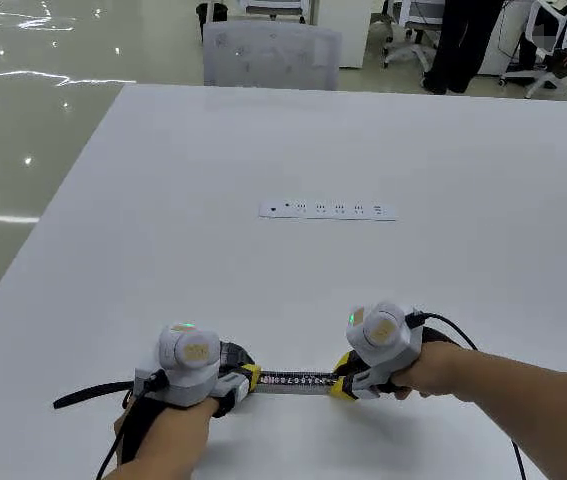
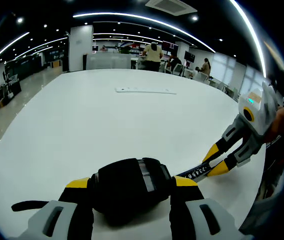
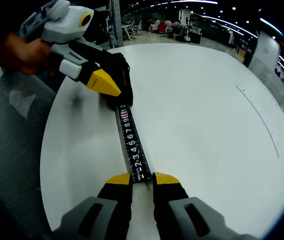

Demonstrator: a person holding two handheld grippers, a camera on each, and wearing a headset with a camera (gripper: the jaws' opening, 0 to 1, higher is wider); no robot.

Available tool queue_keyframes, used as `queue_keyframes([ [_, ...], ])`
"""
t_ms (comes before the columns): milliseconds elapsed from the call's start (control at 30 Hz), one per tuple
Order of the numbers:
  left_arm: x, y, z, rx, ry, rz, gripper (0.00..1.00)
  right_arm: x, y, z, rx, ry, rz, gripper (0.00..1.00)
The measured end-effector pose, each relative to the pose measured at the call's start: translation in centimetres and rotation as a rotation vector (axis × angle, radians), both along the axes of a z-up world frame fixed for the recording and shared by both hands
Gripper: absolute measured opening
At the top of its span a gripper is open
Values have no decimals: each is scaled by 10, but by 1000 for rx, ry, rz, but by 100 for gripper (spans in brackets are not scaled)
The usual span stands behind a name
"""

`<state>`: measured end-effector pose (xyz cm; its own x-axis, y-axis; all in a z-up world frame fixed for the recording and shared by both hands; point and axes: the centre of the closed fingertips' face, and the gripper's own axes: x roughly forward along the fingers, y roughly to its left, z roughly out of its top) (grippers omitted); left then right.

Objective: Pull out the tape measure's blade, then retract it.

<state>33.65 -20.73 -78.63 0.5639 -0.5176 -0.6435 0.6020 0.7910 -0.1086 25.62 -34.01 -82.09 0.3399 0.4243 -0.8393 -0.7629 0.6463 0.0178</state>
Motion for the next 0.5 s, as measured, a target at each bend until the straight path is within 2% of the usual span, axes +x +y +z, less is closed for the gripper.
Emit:
queue_keyframes([
  [500,0,0,0,-1,3,1,58,8,10,0,18,1,-9,14],
])
